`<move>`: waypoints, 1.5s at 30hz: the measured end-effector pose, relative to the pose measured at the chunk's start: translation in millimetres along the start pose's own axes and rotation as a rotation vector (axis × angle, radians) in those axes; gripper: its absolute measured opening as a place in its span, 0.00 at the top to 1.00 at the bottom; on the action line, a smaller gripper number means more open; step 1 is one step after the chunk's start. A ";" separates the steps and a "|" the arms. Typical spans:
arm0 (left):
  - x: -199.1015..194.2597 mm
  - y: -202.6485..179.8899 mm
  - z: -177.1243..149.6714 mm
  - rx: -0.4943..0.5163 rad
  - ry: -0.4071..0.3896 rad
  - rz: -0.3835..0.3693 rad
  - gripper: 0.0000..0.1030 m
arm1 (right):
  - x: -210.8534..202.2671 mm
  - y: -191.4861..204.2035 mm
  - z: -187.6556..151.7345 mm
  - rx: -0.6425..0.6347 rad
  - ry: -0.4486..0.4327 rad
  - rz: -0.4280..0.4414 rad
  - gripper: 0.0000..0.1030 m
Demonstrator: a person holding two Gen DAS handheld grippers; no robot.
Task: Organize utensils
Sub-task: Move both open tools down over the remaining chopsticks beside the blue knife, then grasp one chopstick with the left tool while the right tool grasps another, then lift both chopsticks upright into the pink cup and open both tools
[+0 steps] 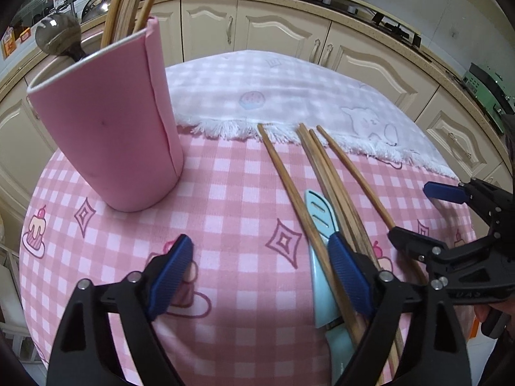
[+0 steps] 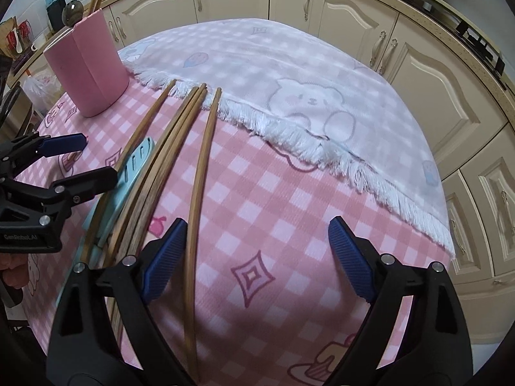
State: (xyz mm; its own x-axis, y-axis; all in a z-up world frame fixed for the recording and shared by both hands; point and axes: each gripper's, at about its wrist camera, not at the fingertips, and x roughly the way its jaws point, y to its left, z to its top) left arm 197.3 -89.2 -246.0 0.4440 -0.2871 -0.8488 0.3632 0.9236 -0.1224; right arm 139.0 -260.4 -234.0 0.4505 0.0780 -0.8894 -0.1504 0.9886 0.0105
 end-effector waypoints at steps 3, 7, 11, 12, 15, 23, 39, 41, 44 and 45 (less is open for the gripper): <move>-1.7 0.6 4.4 0.022 0.000 -0.017 0.34 | 2.7 0.7 6.6 0.004 0.010 -0.003 0.18; -2.8 0.5 9.3 0.048 0.007 -0.018 0.54 | 5.2 3.7 13.7 0.004 0.020 -0.002 0.25; 2.7 -0.8 12.7 0.093 0.031 0.028 0.55 | 7.5 7.0 22.7 0.006 0.031 -0.003 0.35; 4.5 -1.4 14.4 0.104 0.037 0.030 0.55 | 8.2 8.3 25.6 0.004 0.034 -0.003 0.40; 11.9 -6.8 21.3 0.152 0.056 0.060 0.55 | 10.9 14.4 32.1 -0.009 0.047 -0.011 0.48; 10.5 -15.6 25.2 0.221 0.060 0.023 0.94 | 8.1 25.0 37.0 -0.022 0.037 0.044 0.94; -97.7 7.6 14.1 0.124 -0.265 -0.092 0.95 | -81.8 -5.6 37.9 0.188 -0.304 0.342 0.95; -113.3 11.4 15.6 0.113 -0.327 -0.096 0.95 | -89.4 -1.1 42.2 0.180 -0.327 0.352 0.95; -131.9 16.5 17.0 0.093 -0.397 -0.101 0.95 | -98.5 6.0 48.6 0.170 -0.354 0.364 0.95; -139.7 19.5 17.5 0.084 -0.430 -0.100 0.95 | -101.0 8.0 51.4 0.167 -0.363 0.369 0.95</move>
State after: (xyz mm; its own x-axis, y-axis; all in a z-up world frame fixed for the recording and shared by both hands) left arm 156.7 -35.5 -120.8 0.6970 -0.4699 -0.5417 0.4793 0.8671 -0.1355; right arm 137.5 -253.7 -120.6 0.6736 0.4343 -0.5981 -0.2278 0.8918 0.3909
